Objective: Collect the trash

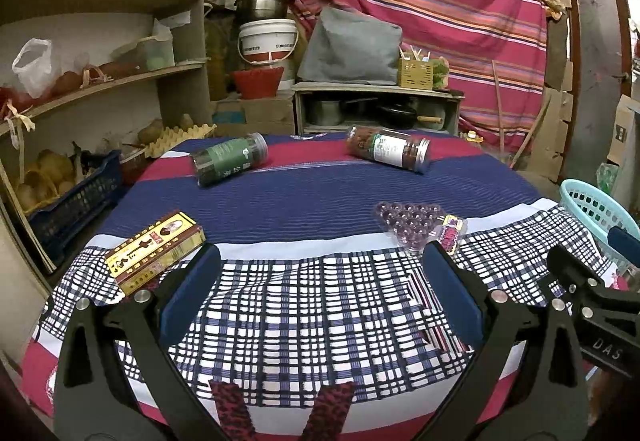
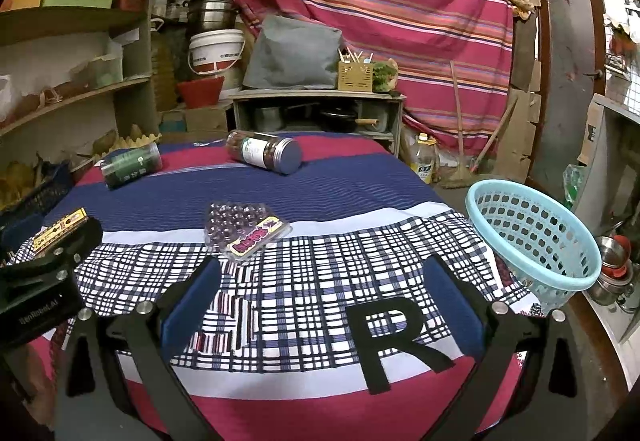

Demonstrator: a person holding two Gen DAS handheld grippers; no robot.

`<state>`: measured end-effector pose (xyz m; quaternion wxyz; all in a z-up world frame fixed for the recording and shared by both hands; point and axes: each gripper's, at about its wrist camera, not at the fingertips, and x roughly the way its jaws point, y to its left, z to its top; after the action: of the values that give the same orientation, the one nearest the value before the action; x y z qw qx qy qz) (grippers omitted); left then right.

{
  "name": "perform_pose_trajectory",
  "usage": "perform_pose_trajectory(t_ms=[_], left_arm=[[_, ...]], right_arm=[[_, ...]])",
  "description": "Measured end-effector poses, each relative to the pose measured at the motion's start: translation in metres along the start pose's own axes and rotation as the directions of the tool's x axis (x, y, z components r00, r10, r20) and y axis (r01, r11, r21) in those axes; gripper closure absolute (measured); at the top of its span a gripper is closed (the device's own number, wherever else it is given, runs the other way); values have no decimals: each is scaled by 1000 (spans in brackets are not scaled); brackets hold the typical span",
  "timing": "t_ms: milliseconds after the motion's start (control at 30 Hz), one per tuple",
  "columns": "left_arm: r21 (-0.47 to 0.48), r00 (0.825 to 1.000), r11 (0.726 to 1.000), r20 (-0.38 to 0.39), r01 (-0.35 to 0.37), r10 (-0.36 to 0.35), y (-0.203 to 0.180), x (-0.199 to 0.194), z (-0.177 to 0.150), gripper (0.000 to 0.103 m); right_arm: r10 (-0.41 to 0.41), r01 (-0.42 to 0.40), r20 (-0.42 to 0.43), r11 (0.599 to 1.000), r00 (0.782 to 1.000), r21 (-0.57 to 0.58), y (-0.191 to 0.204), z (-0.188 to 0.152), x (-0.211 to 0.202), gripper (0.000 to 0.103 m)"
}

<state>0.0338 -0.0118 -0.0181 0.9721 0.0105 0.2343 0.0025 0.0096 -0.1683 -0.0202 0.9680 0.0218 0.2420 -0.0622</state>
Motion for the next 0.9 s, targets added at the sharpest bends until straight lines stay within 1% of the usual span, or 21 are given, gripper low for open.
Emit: perform_pose_trajectory(t_ms=[167,900], left_arm=[[8,1000,1000,2,-4,4,0,0,0,5],[-6,1000,1000,-3,-12,12,-2,2,-7,5]], right_arm=[[-1,1,2,1000,1000,-5,0,0,-1,5],[-4,4,4,1000,1000,-3,-5,1,-3,5]])
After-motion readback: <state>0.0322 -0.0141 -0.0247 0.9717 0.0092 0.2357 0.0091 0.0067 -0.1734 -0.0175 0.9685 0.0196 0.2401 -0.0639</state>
